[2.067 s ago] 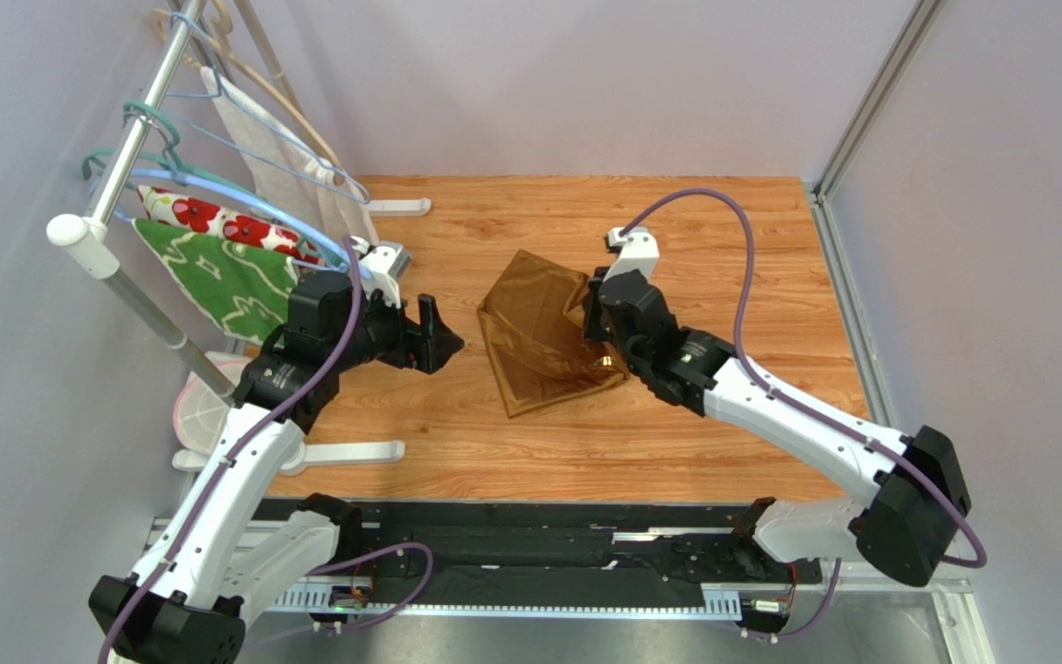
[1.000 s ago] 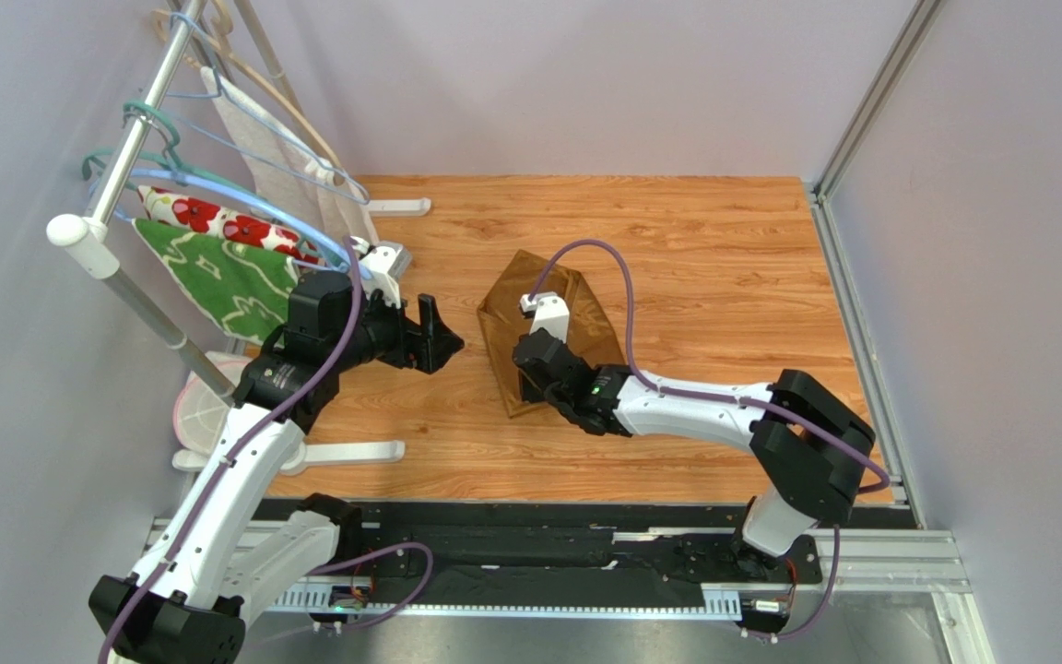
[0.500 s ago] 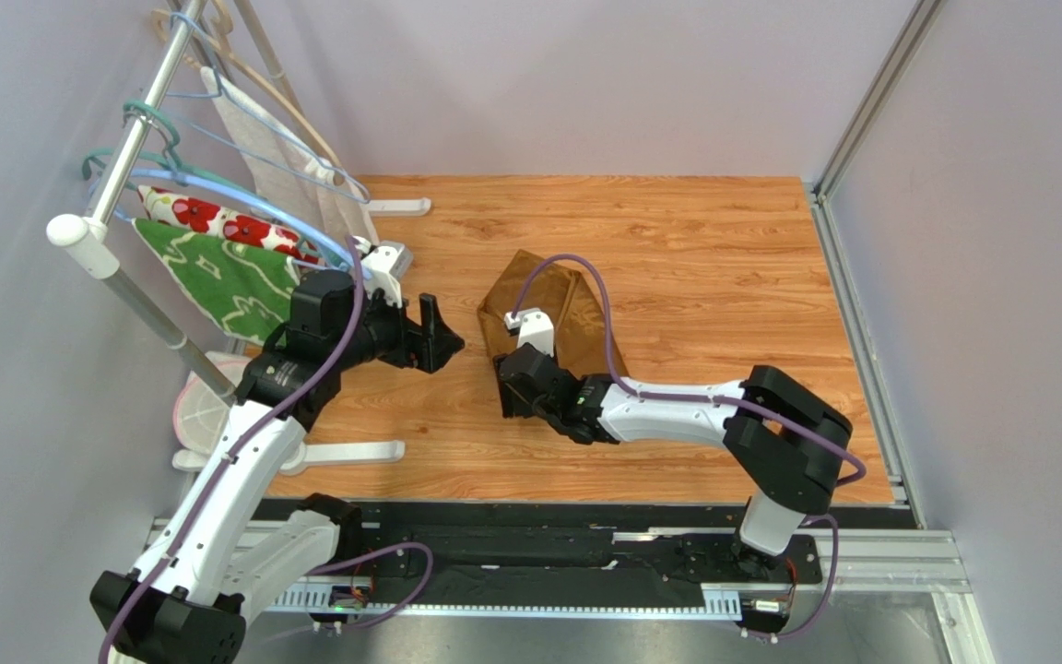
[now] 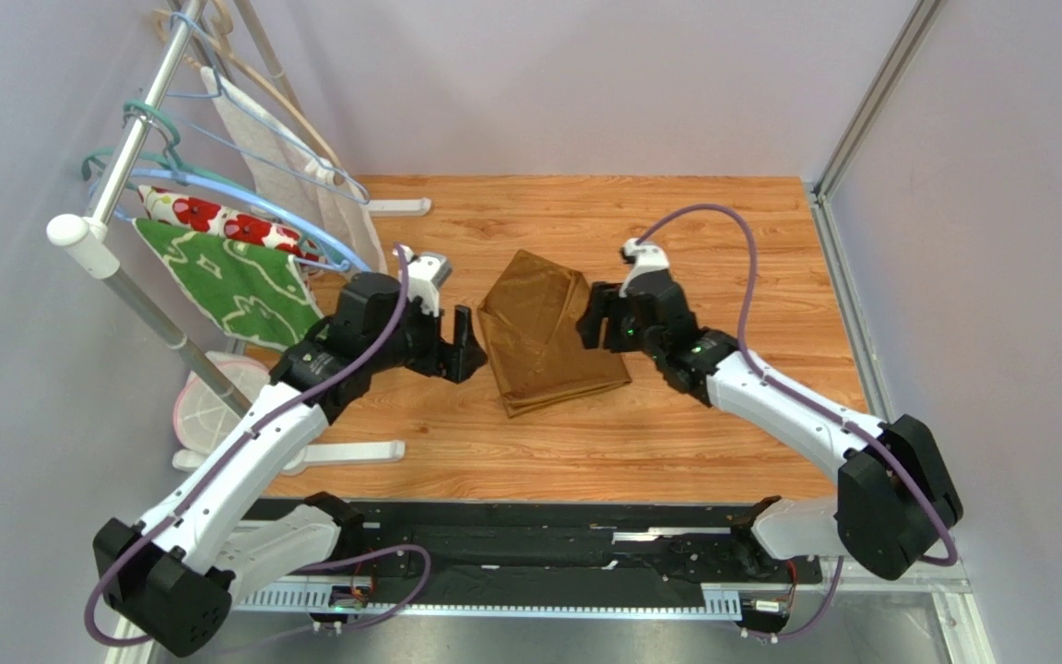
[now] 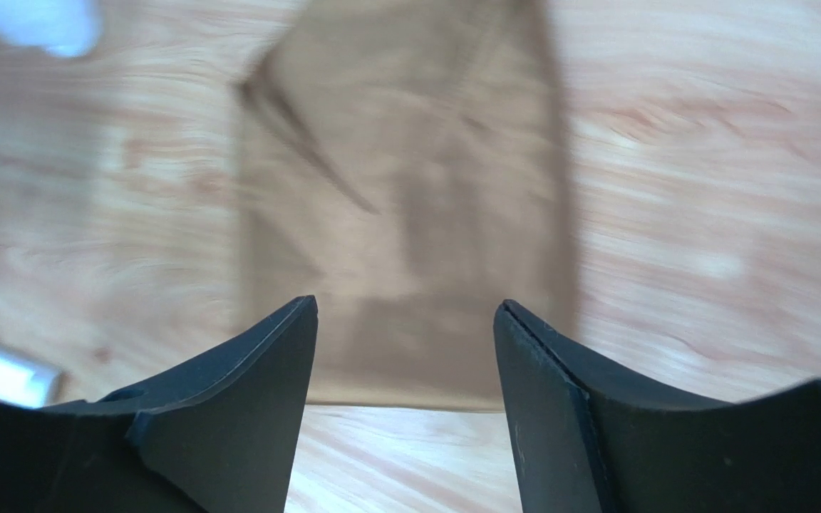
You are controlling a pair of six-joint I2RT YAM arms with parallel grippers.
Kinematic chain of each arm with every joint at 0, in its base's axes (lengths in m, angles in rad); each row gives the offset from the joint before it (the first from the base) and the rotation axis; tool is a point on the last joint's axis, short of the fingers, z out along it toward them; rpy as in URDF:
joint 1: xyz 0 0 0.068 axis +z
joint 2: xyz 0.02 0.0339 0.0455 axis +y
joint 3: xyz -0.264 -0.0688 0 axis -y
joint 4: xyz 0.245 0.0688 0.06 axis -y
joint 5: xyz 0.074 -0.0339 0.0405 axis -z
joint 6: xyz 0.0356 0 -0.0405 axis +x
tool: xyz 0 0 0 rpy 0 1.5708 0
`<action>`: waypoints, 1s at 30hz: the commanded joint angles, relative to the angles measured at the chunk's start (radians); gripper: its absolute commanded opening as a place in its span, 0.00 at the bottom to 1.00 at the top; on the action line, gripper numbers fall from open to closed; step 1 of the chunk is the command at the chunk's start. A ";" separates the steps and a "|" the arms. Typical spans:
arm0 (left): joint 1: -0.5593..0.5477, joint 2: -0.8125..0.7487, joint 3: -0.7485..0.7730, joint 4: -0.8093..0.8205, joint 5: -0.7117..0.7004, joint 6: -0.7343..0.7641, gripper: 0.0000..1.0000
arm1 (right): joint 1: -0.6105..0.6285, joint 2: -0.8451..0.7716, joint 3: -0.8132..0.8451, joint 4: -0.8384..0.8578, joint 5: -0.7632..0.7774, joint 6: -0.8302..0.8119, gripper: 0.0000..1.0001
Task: Fold the napkin, place the utensils inside, and roll it up
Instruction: Fold the napkin
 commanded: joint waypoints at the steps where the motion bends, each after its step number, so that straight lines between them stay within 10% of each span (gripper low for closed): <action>1: -0.118 0.070 -0.030 0.092 -0.090 -0.112 0.91 | -0.156 -0.013 -0.100 -0.036 -0.255 0.003 0.66; 11: -0.197 0.191 -0.210 0.349 -0.129 -0.359 0.90 | -0.437 0.071 -0.293 0.229 -0.585 0.079 0.70; 30: 0.084 0.499 -0.256 0.737 0.129 -0.422 0.92 | -0.434 0.294 -0.387 0.464 -0.650 0.187 0.75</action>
